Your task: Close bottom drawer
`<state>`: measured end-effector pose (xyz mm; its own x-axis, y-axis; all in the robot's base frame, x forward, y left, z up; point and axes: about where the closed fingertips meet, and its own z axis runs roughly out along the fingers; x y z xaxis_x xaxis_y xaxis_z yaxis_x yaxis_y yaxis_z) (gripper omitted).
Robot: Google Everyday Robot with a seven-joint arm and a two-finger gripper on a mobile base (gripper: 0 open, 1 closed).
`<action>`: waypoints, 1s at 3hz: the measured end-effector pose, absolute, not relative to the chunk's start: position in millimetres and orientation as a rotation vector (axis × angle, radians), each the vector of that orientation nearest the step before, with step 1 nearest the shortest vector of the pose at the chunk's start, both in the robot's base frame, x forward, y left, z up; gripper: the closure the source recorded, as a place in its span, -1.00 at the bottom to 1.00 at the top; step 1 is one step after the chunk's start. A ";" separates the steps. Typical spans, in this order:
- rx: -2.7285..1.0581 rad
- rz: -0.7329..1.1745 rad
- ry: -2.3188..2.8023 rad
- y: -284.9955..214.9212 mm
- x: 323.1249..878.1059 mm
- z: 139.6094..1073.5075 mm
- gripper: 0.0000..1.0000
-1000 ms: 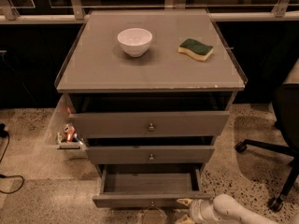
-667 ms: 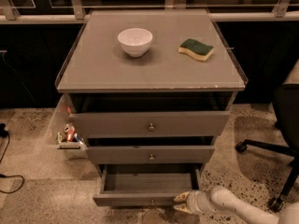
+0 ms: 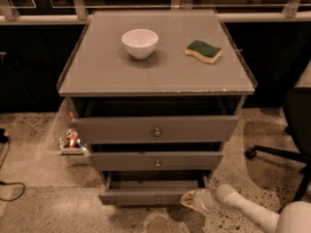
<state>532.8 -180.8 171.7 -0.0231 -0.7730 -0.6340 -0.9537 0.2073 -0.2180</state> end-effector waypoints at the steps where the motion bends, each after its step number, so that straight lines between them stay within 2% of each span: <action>1: -1.606 0.355 1.834 -180.7 532.6 171.7 1.00; 2: -1.606 0.355 1.834 -180.7 532.6 171.7 0.63; 3: -1.606 0.355 1.834 -180.6 532.6 171.7 0.16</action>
Offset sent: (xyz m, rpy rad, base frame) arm -0.0002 0.0001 0.0000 0.0000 0.0000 0.0000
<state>532.6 -180.6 171.7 -0.0231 -0.7729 -0.6341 -0.9537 0.2072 -0.2179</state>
